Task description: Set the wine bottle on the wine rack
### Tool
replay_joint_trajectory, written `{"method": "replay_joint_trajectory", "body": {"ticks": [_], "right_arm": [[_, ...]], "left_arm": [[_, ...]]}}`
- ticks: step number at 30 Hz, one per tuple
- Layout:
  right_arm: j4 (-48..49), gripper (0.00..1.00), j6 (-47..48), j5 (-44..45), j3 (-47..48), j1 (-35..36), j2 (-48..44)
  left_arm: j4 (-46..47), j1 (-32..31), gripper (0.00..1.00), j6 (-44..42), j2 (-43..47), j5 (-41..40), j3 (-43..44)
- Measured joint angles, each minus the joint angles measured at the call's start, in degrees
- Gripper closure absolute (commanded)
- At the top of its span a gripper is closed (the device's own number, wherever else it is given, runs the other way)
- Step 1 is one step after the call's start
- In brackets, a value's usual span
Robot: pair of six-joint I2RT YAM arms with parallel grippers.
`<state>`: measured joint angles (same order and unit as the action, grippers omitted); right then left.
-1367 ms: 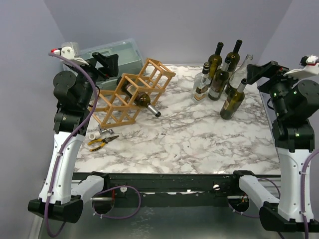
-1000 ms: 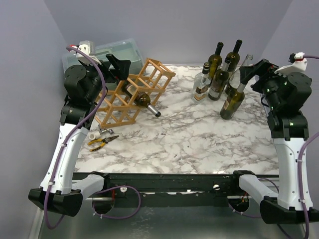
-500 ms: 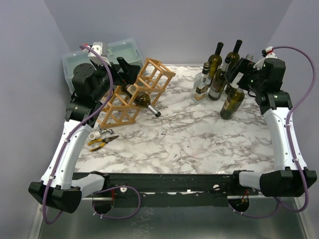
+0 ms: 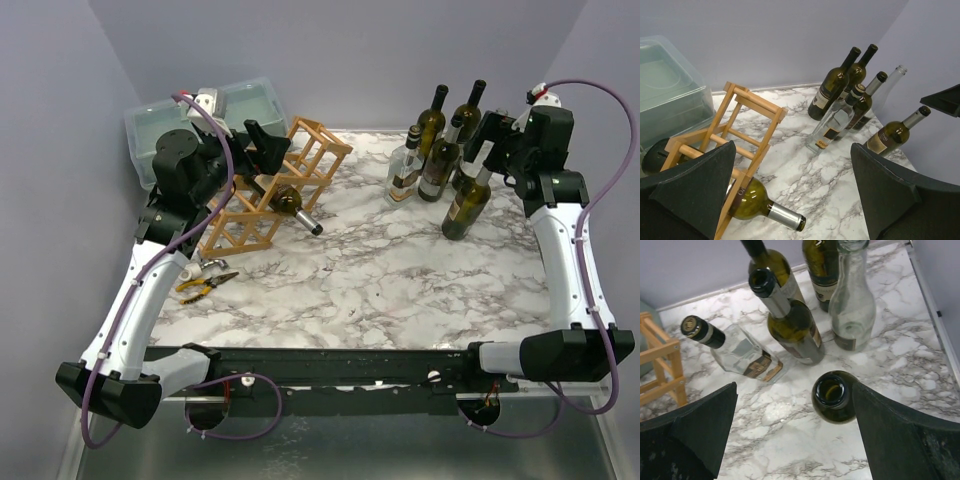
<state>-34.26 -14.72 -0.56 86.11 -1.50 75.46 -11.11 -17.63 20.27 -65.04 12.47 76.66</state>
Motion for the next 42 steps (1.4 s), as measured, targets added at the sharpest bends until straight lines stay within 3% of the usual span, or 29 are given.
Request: {"method": "replay_joint_trajectory", "body": {"ticks": [19, 27, 38, 42], "right_arm": [[-3.5, 0.16, 3.8, 20.4, -1.1, 5.9, 8.1], [-1.3, 0.41, 3.5, 22.5, -4.9, 5.9, 9.7], [2.7, 0.93, 2.1, 23.4, -7.2, 5.9, 9.2], [2.7, 0.99, 2.1, 22.1, -7.5, 5.9, 8.6]], "left_arm": [[-0.7, -0.5, 0.01, -0.3, 0.0, 0.0, -0.3], [-0.8, -0.7, 0.01, -0.4, -0.2, 0.0, -0.3], [-1.0, -1.6, 0.01, -1.1, -1.7, 0.0, -0.8], [-1.0, -2.4, 0.01, -1.4, -1.7, 0.0, -0.8]]}}
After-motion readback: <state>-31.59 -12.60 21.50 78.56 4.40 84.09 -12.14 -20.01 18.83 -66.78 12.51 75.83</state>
